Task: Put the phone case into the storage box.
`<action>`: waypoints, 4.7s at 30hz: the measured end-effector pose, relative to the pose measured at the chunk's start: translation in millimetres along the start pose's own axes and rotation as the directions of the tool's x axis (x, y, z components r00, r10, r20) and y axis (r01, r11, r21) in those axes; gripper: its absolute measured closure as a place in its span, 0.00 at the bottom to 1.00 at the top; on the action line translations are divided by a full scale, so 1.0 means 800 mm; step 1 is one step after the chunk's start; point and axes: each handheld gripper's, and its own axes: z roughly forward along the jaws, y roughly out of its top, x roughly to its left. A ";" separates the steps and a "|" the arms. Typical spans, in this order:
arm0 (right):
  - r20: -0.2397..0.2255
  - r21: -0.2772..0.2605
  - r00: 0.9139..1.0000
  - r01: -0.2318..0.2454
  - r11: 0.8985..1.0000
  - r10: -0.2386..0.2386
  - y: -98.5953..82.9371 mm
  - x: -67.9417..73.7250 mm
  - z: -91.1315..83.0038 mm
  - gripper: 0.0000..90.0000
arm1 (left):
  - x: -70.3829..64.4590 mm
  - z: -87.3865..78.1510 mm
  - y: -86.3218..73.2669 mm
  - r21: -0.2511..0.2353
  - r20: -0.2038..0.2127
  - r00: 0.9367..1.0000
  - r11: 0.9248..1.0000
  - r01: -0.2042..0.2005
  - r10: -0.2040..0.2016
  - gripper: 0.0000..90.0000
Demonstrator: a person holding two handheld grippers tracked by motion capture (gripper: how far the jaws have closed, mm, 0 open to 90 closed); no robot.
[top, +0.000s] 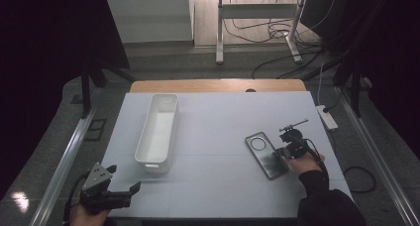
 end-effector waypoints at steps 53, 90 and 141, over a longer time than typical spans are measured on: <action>-0.072 -0.252 0.994 0.067 0.966 -0.088 0.009 0.026 -0.056 0.98 | -0.030 0.039 0.050 -0.066 0.211 0.975 0.997 -0.050 0.063 0.00; -0.076 -0.337 0.990 0.086 0.938 -0.118 0.021 0.052 -0.077 0.98 | -0.079 0.117 0.138 -0.078 0.325 0.934 0.988 -0.132 0.151 0.01; -0.113 -0.379 0.974 0.142 0.915 -0.197 0.026 0.121 -0.072 0.98 | -0.134 0.194 0.180 -0.036 0.427 0.891 0.987 -0.155 0.155 0.02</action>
